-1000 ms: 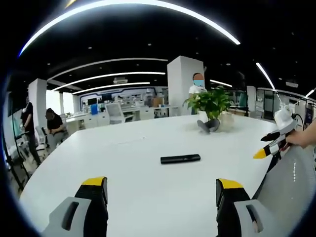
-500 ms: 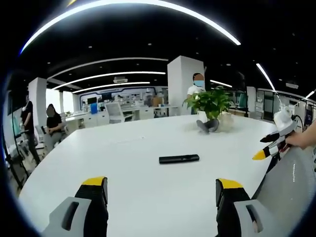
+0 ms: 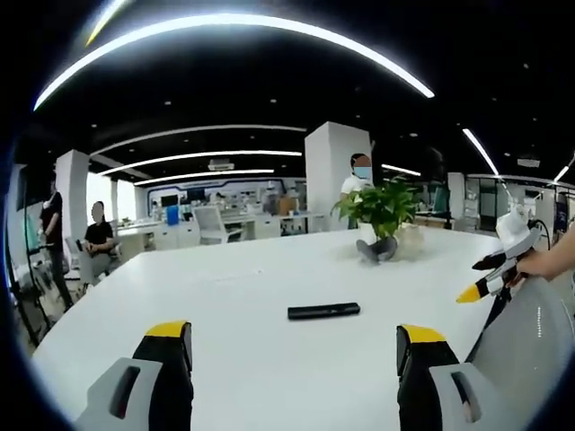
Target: Press the specified remote control buttons in sequence, fully releasing each button before pressing the next.
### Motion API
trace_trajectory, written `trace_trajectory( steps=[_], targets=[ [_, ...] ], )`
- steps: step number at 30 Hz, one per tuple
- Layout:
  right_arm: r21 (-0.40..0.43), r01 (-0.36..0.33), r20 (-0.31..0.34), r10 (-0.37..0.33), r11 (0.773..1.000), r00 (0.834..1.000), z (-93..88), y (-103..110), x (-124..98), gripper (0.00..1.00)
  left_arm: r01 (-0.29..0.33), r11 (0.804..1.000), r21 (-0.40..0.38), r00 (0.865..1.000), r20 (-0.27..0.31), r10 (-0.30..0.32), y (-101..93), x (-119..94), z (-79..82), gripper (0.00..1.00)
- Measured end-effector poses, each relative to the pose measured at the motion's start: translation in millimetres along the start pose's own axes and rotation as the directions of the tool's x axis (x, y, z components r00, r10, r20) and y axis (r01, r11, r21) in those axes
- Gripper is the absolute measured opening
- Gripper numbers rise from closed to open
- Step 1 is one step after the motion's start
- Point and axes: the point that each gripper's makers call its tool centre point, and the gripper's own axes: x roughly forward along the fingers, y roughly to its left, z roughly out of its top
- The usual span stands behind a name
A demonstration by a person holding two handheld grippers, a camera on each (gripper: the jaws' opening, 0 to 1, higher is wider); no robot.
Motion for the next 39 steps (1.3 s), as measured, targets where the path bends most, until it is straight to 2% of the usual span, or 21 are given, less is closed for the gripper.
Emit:
trace_trajectory(
  steps=[3,7,11,14,16,19,25,29,36,39],
  targets=[
    [0.0,0.021,0.004,-0.021,1.0,1.0,1.0,-5,-1,0.93,0.011,1.0,0.0,1.0,0.004,-0.011,-4.1,3,0.5,0.98],
    [0.016,0.046,0.001,-0.046,0.999,0.999,0.5,-14,-1,0.94,0.035,0.999,0.036,0.999,-0.026,-0.035,-12.0,10,-4.3,0.98],
    [0.015,0.049,0.006,-0.049,0.999,0.999,2.3,-17,0,0.95,0.039,0.999,0.026,0.999,-0.024,-0.038,-11.8,13,-4.2,0.98],
    [0.025,0.052,0.033,-0.053,0.998,0.998,6.0,-24,1,0.96,0.04,0.999,0.015,0.999,-0.037,-0.039,-11.9,17,-7.0,0.98],
    [0.06,0.047,0.09,-0.052,0.997,0.995,13.9,-28,2,0.99,0.041,0.999,0.008,0.998,-0.039,-0.04,-12.2,17,-7.7,0.98],
    [0.101,0.031,0.165,-0.047,0.994,0.985,25.2,-25,-4,0.99,0.034,0.999,-0.014,0.998,-0.044,-0.035,-10.3,19,-9.5,0.98],
    [0.117,0.02,0.179,-0.041,0.993,0.983,25.4,-24,-5,0.99,0.03,0.997,-0.073,1.0,-0.007,-0.031,-8.1,19,-4.4,0.99],
    [0.139,0.015,0.196,-0.042,0.99,0.98,27.5,-23,-6,0.99,0.05,0.987,-0.151,0.998,0.042,-0.044,-8.9,18,2.5,1.0],
    [0.151,-0.007,0.172,-0.019,0.988,0.985,23.9,-26,-1,0.96,0.06,0.988,-0.144,0.998,0.003,-0.06,-12.5,19,-5.6,1.0],
    [0.151,-0.027,0.221,-0.007,0.988,0.975,33.0,-26,-5,0.94,0.071,0.984,-0.162,0.997,0.01,-0.07,-12.3,18,-4.5,1.0]
  ],
)
